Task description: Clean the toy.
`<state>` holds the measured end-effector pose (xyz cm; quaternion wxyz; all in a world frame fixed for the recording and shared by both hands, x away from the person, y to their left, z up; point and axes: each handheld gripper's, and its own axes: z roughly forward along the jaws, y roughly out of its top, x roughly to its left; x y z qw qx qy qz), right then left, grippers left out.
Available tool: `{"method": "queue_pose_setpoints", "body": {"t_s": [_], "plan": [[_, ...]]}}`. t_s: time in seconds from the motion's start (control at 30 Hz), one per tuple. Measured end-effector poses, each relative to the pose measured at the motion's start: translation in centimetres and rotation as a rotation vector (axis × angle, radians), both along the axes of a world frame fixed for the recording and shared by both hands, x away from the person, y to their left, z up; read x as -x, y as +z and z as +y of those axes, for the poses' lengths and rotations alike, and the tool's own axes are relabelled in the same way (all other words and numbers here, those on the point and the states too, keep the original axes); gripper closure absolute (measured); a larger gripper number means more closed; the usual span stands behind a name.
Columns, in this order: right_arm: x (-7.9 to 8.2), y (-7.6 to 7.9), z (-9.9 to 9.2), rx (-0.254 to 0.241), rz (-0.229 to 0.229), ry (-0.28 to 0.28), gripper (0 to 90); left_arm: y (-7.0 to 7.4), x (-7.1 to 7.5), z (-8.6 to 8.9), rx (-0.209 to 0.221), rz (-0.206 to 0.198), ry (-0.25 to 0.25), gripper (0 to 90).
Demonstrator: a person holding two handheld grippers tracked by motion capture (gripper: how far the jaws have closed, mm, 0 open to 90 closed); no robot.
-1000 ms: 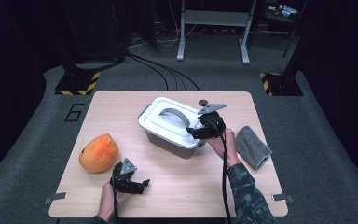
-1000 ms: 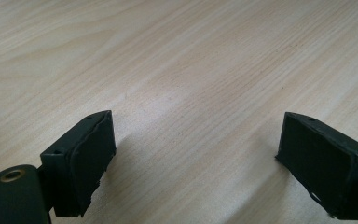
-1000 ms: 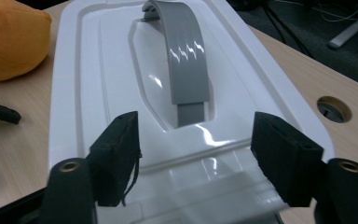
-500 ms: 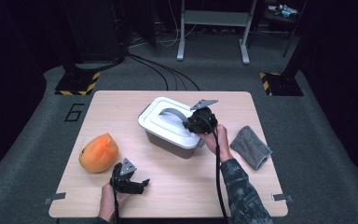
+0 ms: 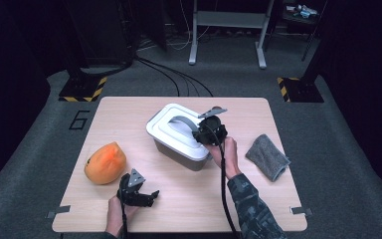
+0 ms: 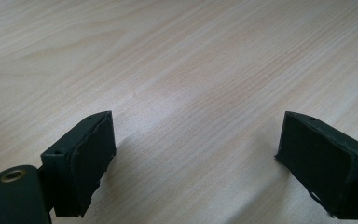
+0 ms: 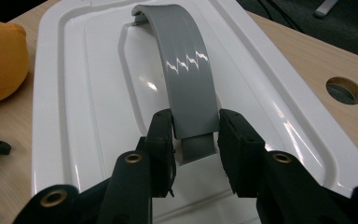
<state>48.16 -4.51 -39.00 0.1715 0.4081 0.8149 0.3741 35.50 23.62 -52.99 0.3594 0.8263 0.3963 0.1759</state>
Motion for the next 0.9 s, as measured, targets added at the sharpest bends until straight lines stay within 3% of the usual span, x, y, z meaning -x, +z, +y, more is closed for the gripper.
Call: {"method": "queue_pose_setpoints", "body": {"t_s": [0.03, 0.1, 0.23, 0.37, 0.47, 0.57, 0.73, 0.9], "plan": [[-0.1, 0.0, 0.0, -0.002, -0.002, 0.009, 64.3, 0.0, 0.0, 0.0, -0.001, -0.001, 0.0, 10.9], [-0.1, 0.1, -0.5, -0.021, 0.0, 0.04, 53.3, 0.0, 0.0, 0.0, -0.001, -0.002, 0.0, 10.9], [0.0, 1.0, -2.5, -0.082, -0.036, 0.036, 49.9, 0.0, 0.0, 0.0, -0.001, -0.004, 0.003, 11.0], [-1.0, 1.8, -4.6, -0.058, -0.065, -0.03, 51.8, 0.0, 0.0, 0.0, -0.002, -0.006, 0.003, 11.0], [-2.3, 1.4, -5.5, -0.008, -0.051, -0.072, 54.3, 0.0, 0.1, 0.0, -0.009, -0.003, -0.003, 11.0], [-3.2, 0.7, -6.1, -0.012, -0.026, -0.095, 59.1, 0.0, 0.1, 0.0, -0.008, -0.002, -0.003, 11.0], [-3.8, -0.3, -6.3, -0.025, 0.019, -0.089, 66.9, 0.0, 0.1, 0.0, -0.005, 0.001, -0.002, 11.0], [-3.6, -0.6, -6.6, -0.039, 0.017, -0.089, 70.1, 0.0, 0.0, 0.0, -0.005, 0.001, -0.003, 11.0]]}}
